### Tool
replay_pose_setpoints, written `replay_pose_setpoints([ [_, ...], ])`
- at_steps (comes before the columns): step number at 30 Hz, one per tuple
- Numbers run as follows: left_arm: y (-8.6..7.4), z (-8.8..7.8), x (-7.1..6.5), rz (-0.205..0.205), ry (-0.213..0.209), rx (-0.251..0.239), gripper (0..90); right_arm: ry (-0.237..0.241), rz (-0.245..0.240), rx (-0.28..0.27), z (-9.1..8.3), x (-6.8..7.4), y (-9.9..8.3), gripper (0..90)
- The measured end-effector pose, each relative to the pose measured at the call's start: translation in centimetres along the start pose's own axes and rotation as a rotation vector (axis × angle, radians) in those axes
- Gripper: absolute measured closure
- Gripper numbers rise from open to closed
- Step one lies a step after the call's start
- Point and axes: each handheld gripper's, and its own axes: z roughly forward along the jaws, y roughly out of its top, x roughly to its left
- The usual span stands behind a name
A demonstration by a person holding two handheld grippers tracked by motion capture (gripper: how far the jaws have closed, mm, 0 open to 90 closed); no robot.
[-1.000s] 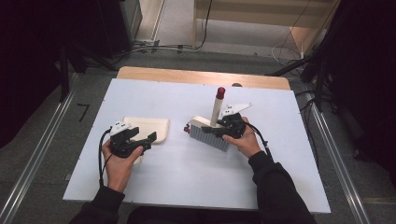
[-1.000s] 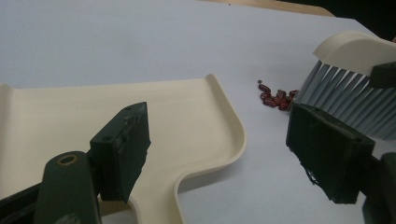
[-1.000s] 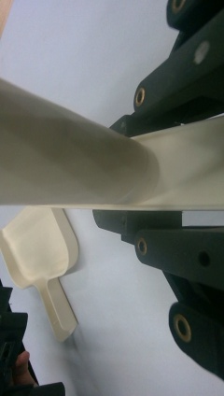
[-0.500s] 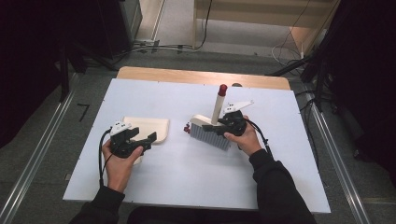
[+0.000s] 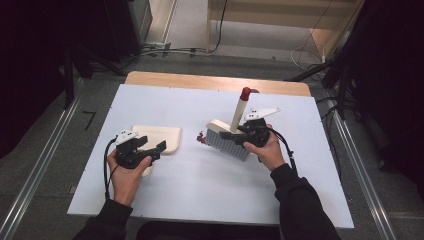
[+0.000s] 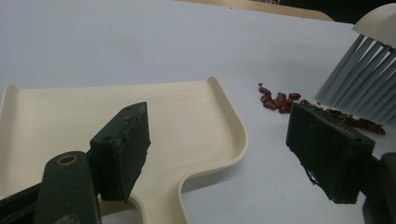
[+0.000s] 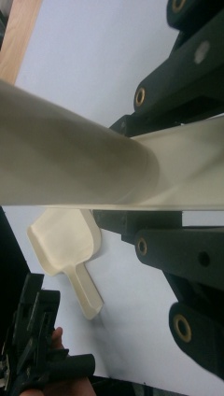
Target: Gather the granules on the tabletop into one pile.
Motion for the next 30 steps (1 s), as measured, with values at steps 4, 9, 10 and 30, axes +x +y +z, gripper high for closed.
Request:
replay_pose_setpoints([
  [4, -0.2, -0.3, 0.1, 0.001, 0.000, 0.003, 22.6, -0.052, 0.018, -0.005, -0.8, 0.1, -0.4, 64.2],
  [9, -0.3, -0.9, 0.5, -0.007, 0.008, -0.002, 22.6, -0.112, 0.043, -0.026, -1.5, 0.2, -0.9, 64.2],
  [10, -0.4, -1.0, 0.6, -0.007, 0.010, -0.002, 22.6, -0.120, 0.046, -0.030, -1.7, 0.2, -1.0, 64.2],
  [30, -0.7, -1.5, 2.1, -0.027, 0.037, 0.000, 22.6, -0.471, 0.091, -0.043, -2.6, 1.4, -2.2, 64.2],
])
